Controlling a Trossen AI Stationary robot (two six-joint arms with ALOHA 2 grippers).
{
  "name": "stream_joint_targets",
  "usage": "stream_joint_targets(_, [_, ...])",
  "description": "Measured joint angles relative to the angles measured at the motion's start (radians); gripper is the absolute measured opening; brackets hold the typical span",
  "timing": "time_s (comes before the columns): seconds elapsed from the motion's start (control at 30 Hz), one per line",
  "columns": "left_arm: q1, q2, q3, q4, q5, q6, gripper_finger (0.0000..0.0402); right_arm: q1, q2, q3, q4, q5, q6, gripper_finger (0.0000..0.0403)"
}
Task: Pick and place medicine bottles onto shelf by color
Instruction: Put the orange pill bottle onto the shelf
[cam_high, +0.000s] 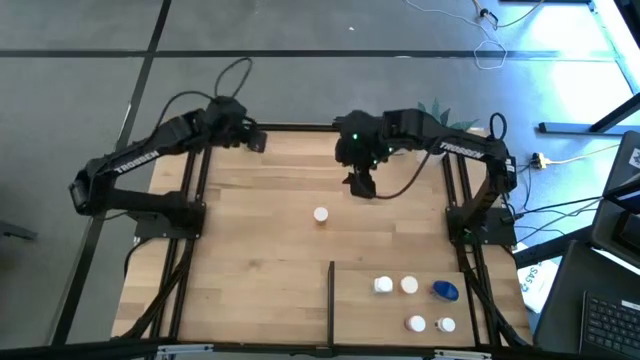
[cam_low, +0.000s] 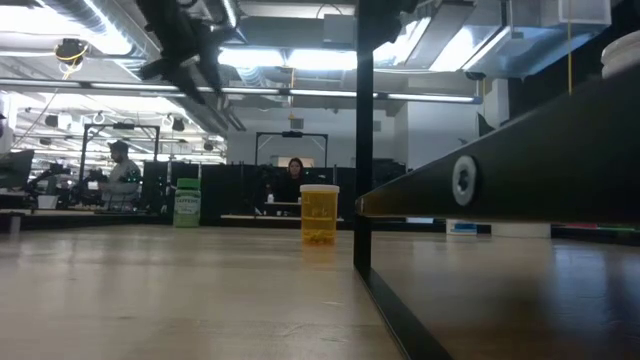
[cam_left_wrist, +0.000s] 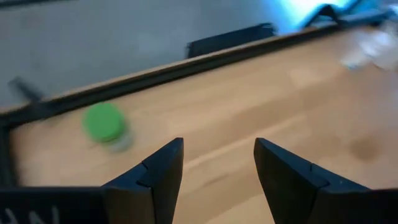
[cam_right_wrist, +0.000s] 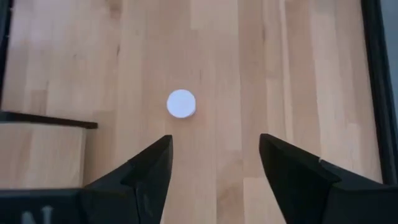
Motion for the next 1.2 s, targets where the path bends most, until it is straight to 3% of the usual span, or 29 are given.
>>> stream_joint_targets(0.17, [0.121, 0.001, 0.0, -0.061, 0.04, -0.018, 0.019, -0.059, 0.004, 0.0, 0.006, -0.037, -0.13, 0.0241])
stream_joint_targets(0.43, [0.25, 0.045, 0.0, -0.131, 0.052, 0.005, 0.019, -0.107, 0.011, 0.0, 0.057, -0.042, -0.136, 0.0241])
stream_joint_targets(0.67, [0.33, 0.116, 0.0, -0.131, 0.141, 0.041, 0.019, -0.134, 0.048, -0.04, 0.162, -0.149, -0.177, 0.0241])
stream_joint_targets(0.83, [0.351, 0.144, 0.0, -0.128, 0.156, 0.095, 0.019, -0.138, 0.054, -0.159, 0.176, -0.169, -0.33, 0.0241])
stream_joint_targets(1.0, [0.351, 0.15, 0.0, -0.124, 0.157, 0.126, 0.019, -0.127, 0.056, -0.321, 0.233, -0.255, -0.497, 0.0241])
stream_joint_targets(1.2, [0.35, 0.15, 0.0, -0.124, 0.161, 0.132, 0.019, -0.095, 0.057, -0.43, 0.358, -0.275, -0.523, 0.0241])
